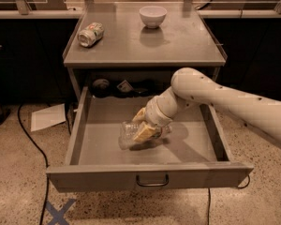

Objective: Place water bottle into top drawer

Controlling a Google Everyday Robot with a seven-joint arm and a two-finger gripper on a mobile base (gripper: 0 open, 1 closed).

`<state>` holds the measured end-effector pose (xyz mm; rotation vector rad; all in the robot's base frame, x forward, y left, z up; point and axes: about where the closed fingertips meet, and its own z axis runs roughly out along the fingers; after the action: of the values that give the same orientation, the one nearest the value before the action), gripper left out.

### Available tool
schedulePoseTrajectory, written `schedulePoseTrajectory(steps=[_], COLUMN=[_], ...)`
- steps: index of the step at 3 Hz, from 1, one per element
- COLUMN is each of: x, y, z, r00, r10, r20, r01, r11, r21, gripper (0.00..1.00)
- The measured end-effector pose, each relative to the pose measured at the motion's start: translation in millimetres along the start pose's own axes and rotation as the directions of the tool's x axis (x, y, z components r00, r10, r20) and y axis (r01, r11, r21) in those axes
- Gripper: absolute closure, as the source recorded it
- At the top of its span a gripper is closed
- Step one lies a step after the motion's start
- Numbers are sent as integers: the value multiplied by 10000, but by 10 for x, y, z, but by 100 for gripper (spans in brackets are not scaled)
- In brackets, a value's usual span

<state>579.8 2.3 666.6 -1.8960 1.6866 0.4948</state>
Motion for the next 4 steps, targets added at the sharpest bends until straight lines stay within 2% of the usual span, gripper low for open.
schedulePoseTrajectory(steps=[2, 3, 4], x=[59, 59, 59], y=[199, 200, 200], z=[484, 487, 487], r00=[9999, 9999, 9999], r10=[28, 28, 28], r20=[-112, -111, -111], r01=[-39, -39, -39], r11=[9953, 9953, 9953], r21=[-965, -970, -970], gripper=[100, 100, 82])
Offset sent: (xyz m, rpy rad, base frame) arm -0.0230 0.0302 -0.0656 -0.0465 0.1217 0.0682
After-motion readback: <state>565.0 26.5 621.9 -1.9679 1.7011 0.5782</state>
